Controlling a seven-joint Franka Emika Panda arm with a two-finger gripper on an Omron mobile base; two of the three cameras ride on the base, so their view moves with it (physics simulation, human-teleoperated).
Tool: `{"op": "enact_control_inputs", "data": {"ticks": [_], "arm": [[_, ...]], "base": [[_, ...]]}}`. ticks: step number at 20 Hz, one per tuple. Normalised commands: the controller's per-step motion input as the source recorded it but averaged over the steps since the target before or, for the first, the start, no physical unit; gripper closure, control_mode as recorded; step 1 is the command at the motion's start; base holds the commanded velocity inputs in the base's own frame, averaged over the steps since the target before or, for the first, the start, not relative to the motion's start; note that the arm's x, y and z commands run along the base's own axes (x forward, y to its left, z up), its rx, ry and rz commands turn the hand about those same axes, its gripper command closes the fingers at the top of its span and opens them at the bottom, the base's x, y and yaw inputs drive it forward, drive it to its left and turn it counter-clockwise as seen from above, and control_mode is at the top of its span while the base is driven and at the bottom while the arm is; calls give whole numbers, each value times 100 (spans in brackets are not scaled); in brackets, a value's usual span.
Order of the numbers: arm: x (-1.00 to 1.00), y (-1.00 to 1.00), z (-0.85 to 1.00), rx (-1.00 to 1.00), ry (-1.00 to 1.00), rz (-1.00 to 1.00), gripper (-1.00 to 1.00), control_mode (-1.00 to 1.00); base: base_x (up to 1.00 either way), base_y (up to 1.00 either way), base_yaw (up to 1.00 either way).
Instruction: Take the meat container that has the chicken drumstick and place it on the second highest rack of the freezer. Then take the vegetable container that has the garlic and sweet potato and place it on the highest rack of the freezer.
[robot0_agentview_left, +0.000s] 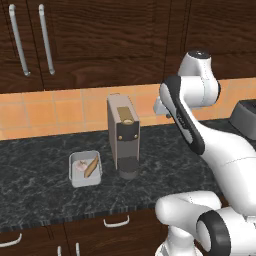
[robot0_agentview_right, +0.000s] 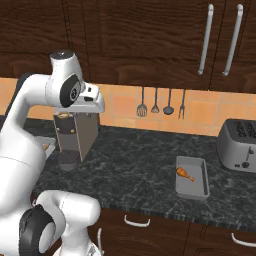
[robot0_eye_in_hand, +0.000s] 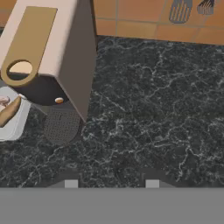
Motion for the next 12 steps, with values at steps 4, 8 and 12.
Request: {"op": "enact_control_inputs", "data": {"ticks": [4, 8, 12], "arm": [[-23, -23, -1, 1, 0, -4, -100, -100], [-61, -97, -24, 5, 0, -25, -100, -100], [-27, -97, -25, 3, 6, -41, -100, -100]], "base": [[0, 0, 0], [0, 0, 0], [0, 0, 0]]}}
